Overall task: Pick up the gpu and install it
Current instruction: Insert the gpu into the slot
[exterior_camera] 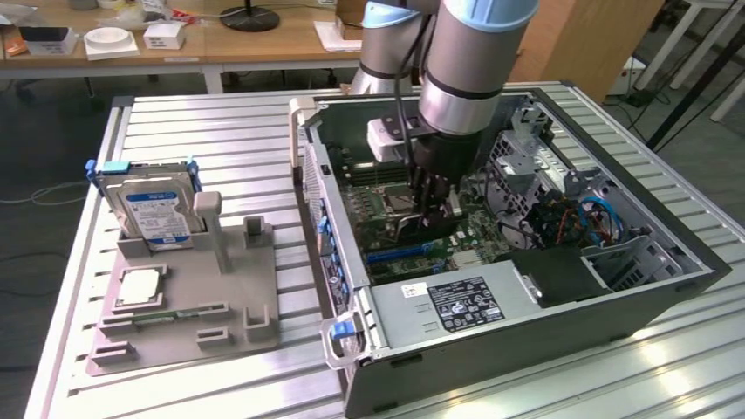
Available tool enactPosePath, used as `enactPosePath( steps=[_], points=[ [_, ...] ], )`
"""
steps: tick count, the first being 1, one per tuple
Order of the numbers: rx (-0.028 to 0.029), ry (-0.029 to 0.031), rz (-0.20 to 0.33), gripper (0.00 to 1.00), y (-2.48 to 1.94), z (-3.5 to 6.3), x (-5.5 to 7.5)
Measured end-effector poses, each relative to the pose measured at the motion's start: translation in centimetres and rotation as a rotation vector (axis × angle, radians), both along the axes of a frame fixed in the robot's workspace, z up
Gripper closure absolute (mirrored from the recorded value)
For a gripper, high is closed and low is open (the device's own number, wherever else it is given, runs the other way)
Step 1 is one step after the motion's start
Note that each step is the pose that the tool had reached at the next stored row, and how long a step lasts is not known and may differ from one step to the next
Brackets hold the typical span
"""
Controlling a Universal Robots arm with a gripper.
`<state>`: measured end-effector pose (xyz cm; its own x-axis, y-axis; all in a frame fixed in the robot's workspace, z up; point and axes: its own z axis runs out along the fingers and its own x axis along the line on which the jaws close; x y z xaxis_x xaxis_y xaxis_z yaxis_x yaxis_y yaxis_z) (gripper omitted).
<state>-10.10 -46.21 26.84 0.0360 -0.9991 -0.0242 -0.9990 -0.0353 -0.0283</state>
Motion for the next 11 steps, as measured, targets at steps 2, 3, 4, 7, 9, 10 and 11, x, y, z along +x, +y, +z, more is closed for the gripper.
enactPosePath(
  steps=[2,3,4,7,9,10,11],
  points=[
    [0.0000,-0.0031,0.000,0.74,0.07,-0.21,-0.14],
    [0.0000,-0.0035,0.000,0.74,0.09,-0.29,-0.18],
    [0.0000,-0.0039,0.000,0.74,0.10,-0.36,-0.21],
    [-0.0001,-0.0043,0.000,0.74,0.15,-0.58,-0.36],
    [-0.0004,-0.0041,-0.001,0.74,0.16,-0.63,-0.51],
    [-0.0003,-0.0042,-0.001,0.74,0.17,-0.65,-0.57],
    [-0.0003,-0.0042,-0.001,0.74,0.18,-0.66,-0.61]
  ],
)
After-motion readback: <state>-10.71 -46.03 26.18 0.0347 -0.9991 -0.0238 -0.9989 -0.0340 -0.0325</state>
